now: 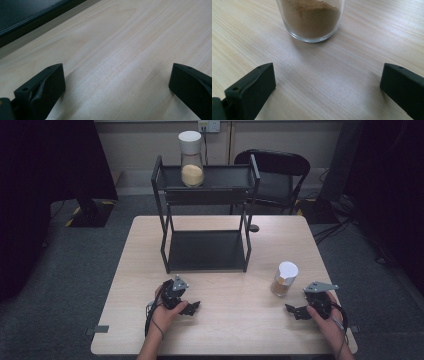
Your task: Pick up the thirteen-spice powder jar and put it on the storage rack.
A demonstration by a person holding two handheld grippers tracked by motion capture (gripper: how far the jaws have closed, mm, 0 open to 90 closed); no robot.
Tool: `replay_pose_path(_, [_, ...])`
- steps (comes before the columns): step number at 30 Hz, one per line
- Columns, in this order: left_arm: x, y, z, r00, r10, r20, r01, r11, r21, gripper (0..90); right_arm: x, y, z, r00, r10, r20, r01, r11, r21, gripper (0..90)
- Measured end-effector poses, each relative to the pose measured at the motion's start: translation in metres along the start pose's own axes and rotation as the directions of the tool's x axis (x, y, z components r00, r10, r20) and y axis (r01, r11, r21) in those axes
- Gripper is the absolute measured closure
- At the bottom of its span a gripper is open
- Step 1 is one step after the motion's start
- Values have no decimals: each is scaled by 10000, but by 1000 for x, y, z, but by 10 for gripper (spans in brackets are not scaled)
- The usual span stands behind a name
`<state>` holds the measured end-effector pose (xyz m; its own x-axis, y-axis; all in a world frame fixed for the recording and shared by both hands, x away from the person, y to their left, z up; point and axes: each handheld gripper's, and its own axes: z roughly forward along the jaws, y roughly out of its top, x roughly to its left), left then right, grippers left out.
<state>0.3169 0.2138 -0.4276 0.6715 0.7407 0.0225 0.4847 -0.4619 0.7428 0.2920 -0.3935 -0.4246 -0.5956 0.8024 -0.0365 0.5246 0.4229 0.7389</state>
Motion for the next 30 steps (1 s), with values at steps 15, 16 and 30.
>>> replay_pose_path(15, [0, 0, 0, 10000, -12, -10, 12, 10000, -19, 0, 2, 6, 2, 9999, 124, 73, -125, 9999, 102, 22])
replay_pose_path(16, [0, 0, 0, 10000, -13, -12, 13, 10000, -23, 0, 1, 7, 2, 9999, 139, 36, -140, 9999, 91, 26])
replay_pose_path(30, [-1, -1, 0, 10000, -33, -35, 33, 10000, -38, 0, -14, 28, 8, 9968, 278, -745, -359, 9933, -1096, 100])
